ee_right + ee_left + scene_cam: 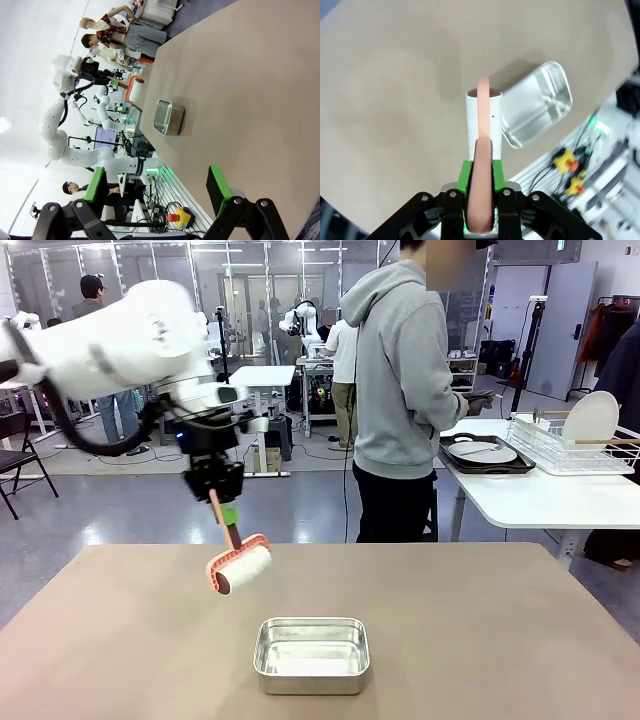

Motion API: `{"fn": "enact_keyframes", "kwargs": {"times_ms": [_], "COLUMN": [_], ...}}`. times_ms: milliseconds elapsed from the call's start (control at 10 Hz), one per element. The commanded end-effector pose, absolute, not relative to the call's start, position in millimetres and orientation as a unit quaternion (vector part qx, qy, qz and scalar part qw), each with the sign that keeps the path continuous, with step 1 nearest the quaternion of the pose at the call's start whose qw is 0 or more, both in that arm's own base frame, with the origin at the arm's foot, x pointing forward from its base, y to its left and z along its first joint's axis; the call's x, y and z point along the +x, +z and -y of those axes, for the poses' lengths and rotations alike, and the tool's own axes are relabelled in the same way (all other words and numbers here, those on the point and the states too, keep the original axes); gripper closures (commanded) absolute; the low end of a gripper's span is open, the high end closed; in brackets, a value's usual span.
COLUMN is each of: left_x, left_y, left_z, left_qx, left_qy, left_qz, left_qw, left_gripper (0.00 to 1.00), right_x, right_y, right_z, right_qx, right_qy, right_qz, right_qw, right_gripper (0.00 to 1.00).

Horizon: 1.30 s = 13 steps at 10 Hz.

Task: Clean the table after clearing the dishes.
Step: When the right (or left) Handle tray is removed, use the right hand (or left hand) to clean the right (or left) side of the table with the Lint Roller.

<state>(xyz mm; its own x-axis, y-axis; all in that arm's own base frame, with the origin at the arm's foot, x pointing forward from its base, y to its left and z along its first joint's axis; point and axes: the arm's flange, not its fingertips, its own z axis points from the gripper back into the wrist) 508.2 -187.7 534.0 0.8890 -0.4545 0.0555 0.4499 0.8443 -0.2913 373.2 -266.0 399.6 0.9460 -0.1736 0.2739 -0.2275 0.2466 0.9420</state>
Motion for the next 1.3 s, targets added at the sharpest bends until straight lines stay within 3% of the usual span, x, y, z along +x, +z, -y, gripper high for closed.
{"fn": "enact_keyframes", "kwargs": {"times_ms": [0, 100, 200, 300, 700, 800, 1200], "left_x": [495, 496, 495, 513, 513, 511, 536], "left_y": [490, 482, 478, 492, 492, 485, 439], "left_z": [177, 172, 176, 155, 155, 159, 113], "left_qx": [-0.197, -0.214, -0.182, -0.199, -0.199, -0.202, -0.297], "left_qy": [-0.116, -0.094, -0.156, -0.113, -0.113, -0.114, -0.059], "left_qz": [0.062, 0.089, 0.115, 0.037, 0.037, 0.047, 0.020], "left_qw": [0.972, 0.968, 0.964, 0.973, 0.973, 0.972, 0.953], "left_gripper": [1.00, 1.00, 1.00, 1.00, 1.00, 0.79, 0.79], "right_x": [372, 372, 372, 372, 372, 372, 372], "right_y": [401, 401, 401, 401, 401, 401, 401], "right_z": [264, 264, 264, 264, 264, 264, 264], "right_qx": [0.615, 0.615, 0.615, 0.615, 0.615, 0.615, 0.615], "right_qy": [0.026, 0.026, 0.026, 0.026, 0.026, 0.026, 0.026], "right_qz": [0.167, 0.167, 0.167, 0.167, 0.167, 0.167, 0.167], "right_qw": [0.770, 0.770, 0.770, 0.770, 0.770, 0.770, 0.770], "right_gripper": [0.00, 0.00, 0.00, 0.00, 0.00, 0.00, 0.00]}}
